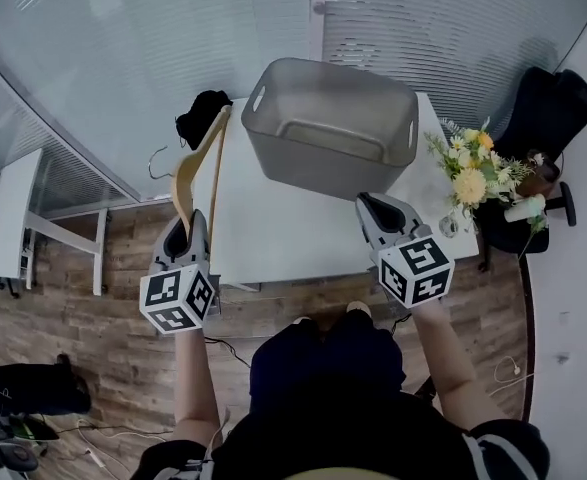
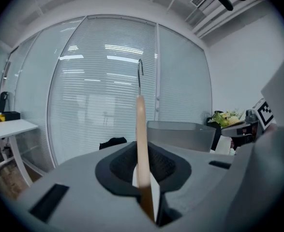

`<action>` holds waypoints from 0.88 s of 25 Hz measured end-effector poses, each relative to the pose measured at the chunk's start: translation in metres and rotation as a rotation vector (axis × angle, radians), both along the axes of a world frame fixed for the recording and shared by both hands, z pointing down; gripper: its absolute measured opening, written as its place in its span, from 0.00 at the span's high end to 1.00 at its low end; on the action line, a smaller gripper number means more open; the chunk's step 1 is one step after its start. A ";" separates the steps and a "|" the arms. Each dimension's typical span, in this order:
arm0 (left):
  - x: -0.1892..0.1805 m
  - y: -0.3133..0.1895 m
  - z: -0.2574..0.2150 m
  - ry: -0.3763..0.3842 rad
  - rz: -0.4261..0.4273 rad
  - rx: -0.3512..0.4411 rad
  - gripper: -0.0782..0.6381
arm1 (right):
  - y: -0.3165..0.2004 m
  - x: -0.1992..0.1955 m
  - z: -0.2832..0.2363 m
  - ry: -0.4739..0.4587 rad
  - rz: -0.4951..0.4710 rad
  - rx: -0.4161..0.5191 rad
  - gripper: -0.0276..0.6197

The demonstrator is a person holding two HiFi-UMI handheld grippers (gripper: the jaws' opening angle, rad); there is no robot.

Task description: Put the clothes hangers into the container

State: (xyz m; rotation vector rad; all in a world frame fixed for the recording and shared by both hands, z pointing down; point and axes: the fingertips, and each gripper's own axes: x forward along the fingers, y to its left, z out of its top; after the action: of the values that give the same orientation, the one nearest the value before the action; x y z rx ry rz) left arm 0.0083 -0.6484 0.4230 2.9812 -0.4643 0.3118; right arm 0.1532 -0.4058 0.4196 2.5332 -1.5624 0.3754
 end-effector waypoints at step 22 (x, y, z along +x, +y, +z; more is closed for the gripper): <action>0.114 0.037 -0.085 -0.110 0.514 0.267 0.81 | 0.041 0.028 -0.067 0.064 0.077 0.059 0.91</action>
State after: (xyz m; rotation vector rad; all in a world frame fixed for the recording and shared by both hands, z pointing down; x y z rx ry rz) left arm 0.1221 -0.6111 0.3375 3.3166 0.2916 0.4912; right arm 0.1810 -0.3645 0.3526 2.6279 -1.4775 0.2579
